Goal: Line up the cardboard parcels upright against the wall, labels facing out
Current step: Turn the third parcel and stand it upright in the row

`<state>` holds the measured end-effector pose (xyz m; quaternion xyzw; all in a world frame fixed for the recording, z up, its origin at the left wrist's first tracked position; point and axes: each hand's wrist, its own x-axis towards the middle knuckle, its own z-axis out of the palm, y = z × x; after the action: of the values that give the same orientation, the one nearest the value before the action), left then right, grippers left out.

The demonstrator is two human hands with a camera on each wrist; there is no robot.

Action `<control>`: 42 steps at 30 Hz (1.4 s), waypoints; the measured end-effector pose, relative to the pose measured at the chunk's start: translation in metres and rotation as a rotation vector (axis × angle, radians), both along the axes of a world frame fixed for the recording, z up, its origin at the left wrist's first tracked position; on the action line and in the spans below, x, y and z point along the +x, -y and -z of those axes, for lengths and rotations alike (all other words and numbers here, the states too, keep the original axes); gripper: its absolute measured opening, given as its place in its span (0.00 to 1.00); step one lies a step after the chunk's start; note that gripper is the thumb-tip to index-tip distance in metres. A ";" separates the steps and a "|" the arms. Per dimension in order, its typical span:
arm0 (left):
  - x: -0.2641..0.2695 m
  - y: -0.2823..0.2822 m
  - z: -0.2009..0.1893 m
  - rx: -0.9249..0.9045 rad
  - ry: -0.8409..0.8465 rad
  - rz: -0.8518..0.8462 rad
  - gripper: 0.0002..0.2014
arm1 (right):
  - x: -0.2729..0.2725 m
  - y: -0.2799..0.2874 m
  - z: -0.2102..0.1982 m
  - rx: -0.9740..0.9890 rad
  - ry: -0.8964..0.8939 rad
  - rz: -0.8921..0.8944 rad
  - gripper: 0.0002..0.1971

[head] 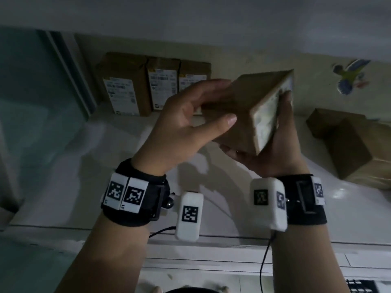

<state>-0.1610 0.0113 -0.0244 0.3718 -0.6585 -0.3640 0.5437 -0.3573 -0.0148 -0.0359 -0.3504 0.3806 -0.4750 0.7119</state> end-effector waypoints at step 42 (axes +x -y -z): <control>0.024 0.124 -0.027 0.132 0.875 -0.366 0.32 | -0.012 0.082 0.007 -0.480 -0.757 0.223 0.35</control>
<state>-0.1374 -0.1130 0.0027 0.6338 -0.7247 -0.1126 0.2457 -0.3689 -0.0965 -0.0428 -0.6111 0.5286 -0.4618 0.3660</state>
